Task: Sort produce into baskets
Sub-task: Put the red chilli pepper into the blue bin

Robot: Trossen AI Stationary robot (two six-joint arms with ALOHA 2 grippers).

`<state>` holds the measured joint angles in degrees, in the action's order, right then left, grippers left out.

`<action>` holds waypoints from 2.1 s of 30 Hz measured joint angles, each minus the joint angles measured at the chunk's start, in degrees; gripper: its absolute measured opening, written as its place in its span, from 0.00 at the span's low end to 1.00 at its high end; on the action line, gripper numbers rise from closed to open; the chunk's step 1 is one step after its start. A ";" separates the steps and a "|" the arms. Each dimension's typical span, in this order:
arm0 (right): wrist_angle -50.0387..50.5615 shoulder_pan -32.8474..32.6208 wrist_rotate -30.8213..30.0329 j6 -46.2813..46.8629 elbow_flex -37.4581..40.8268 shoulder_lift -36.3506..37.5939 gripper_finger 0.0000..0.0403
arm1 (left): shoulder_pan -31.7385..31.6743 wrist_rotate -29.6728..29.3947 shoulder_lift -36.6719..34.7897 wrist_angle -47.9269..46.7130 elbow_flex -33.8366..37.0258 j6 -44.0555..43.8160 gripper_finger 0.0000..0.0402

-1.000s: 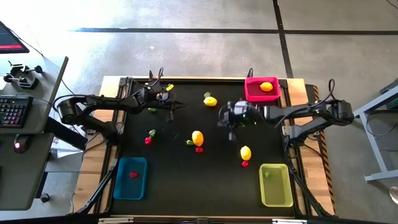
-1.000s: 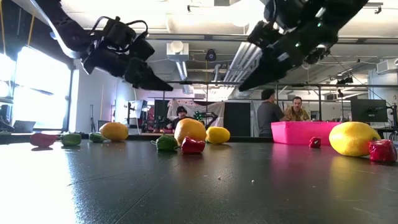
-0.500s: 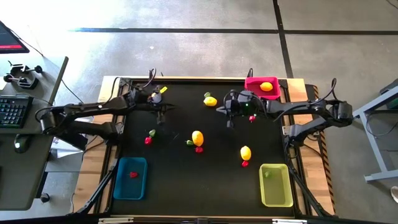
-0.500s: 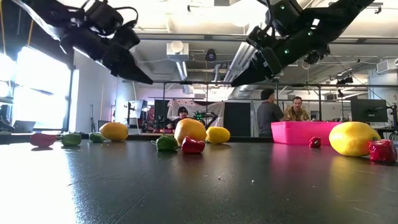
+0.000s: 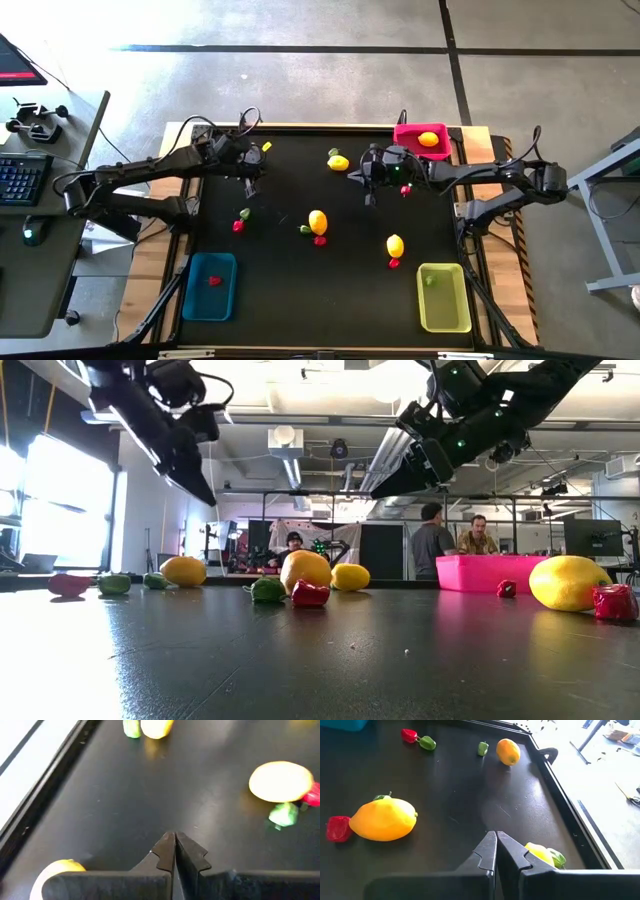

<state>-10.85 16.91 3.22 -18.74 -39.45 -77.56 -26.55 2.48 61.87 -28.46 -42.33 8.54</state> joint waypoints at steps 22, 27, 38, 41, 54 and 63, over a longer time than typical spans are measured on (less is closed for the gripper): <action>-0.66 -0.02 -7.99 0.23 -0.01 0.00 0.00 | 14.79 0.14 1.26 -10.63 -3.69 -7.93 0.00; -0.09 -0.20 -7.99 0.70 -0.01 0.00 0.00 | 16.27 0.11 2.43 -12.05 -3.69 -8.25 0.00; 1.73 -0.44 -9.28 2.19 -0.01 0.00 0.00 | 17.67 -2.92 7.03 -17.65 -3.69 -3.96 0.12; 1.73 -0.44 -9.27 2.19 -0.01 0.00 0.00 | 17.67 -3.17 9.37 -18.01 -3.69 -5.07 0.17; 1.19 -0.44 -9.14 2.52 -0.01 0.00 0.07 | 15.14 -3.21 17.33 -16.79 -3.79 0.55 0.29; 0.62 -0.39 -9.09 3.46 -0.01 0.00 0.34 | 16.60 -1.09 23.47 -32.40 -10.08 -14.87 0.33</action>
<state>-10.23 16.51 -5.86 -15.28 -39.46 -77.56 -9.95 1.39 85.34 -60.86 -52.40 -6.32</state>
